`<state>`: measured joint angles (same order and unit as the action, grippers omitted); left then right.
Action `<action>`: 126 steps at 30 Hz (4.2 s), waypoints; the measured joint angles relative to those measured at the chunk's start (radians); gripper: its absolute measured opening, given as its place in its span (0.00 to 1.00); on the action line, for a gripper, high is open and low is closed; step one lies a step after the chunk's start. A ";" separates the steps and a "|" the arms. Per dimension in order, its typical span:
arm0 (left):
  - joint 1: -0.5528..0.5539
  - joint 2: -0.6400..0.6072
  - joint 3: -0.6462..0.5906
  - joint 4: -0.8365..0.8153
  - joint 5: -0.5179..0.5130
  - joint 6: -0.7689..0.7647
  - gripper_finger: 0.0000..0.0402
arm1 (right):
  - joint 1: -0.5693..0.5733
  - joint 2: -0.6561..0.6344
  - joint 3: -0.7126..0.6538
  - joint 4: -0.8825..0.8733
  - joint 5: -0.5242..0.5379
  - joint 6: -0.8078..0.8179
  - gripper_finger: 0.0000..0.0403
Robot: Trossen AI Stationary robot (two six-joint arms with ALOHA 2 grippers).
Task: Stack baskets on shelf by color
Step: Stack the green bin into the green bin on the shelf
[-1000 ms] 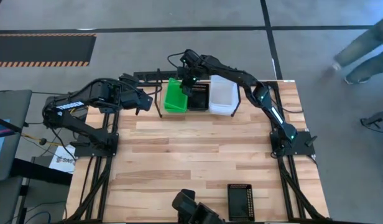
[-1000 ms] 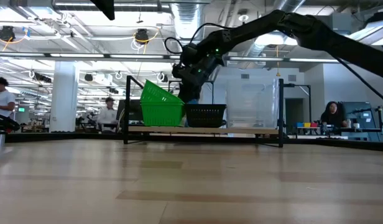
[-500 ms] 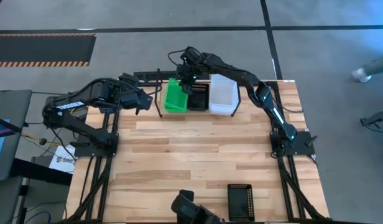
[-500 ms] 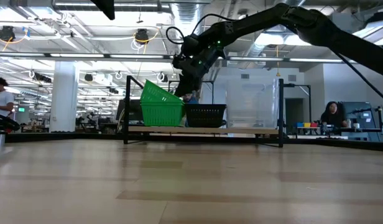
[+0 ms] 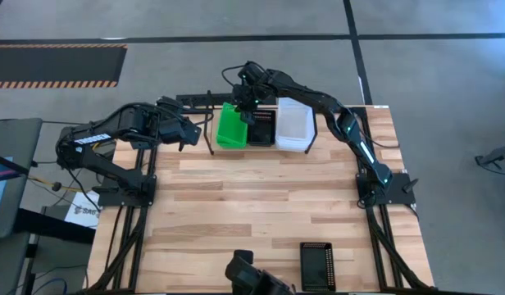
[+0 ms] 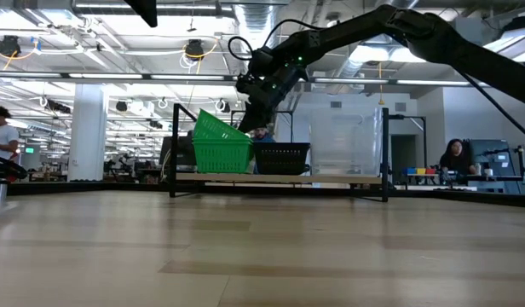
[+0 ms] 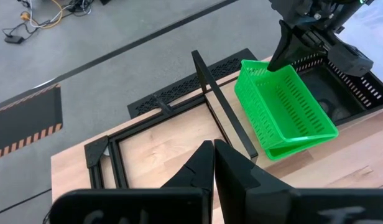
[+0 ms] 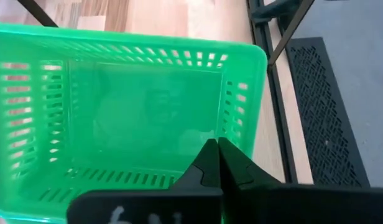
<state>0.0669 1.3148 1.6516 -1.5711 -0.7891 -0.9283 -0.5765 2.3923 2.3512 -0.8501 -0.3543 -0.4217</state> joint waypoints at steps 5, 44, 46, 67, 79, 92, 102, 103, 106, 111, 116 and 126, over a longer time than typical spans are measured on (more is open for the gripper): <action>0.000 0.000 0.000 0.000 0.000 0.001 0.00 | 0.013 0.000 0.000 0.001 -0.001 0.001 0.04; 0.000 0.000 0.000 0.000 0.002 0.047 0.00 | 0.095 -0.031 0.001 0.018 0.165 0.013 0.44; 0.000 0.000 0.000 0.000 0.000 0.047 0.00 | 0.108 -0.059 0.006 0.023 0.220 -0.043 0.45; 0.000 0.000 0.000 0.000 0.002 0.046 0.00 | 0.066 0.050 0.004 0.021 0.248 -0.060 0.40; 0.000 0.000 0.000 0.000 -0.004 0.037 0.00 | 0.063 0.028 0.006 0.027 0.247 -0.080 0.04; 0.000 0.000 0.000 0.000 -0.008 0.037 0.00 | 0.057 -0.013 0.005 -0.013 0.250 -0.115 0.01; 0.000 0.000 0.000 0.000 -0.020 0.037 0.00 | 0.044 -0.077 0.005 -0.102 0.248 -0.164 0.01; 0.000 0.000 0.000 0.000 -0.020 0.037 0.00 | 0.042 -0.080 0.005 -0.106 0.246 -0.164 0.01; 0.000 0.000 0.000 0.000 -0.027 0.037 0.00 | 0.039 -0.084 0.005 -0.107 0.226 -0.188 0.01; 0.000 0.000 0.000 0.000 -0.027 0.029 0.00 | 0.037 -0.084 0.005 -0.108 0.200 -0.200 0.01; 0.000 0.000 0.000 0.000 -0.027 0.029 0.00 | 0.046 -0.083 0.000 -0.078 0.173 -0.216 0.07; 0.000 0.000 0.000 0.000 -0.022 0.029 0.00 | 0.046 -0.082 0.001 -0.030 0.223 -0.192 0.40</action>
<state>0.0669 1.3148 1.6516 -1.5709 -0.8111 -0.8989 -0.5304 2.3104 2.3519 -0.8804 -0.1318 -0.6136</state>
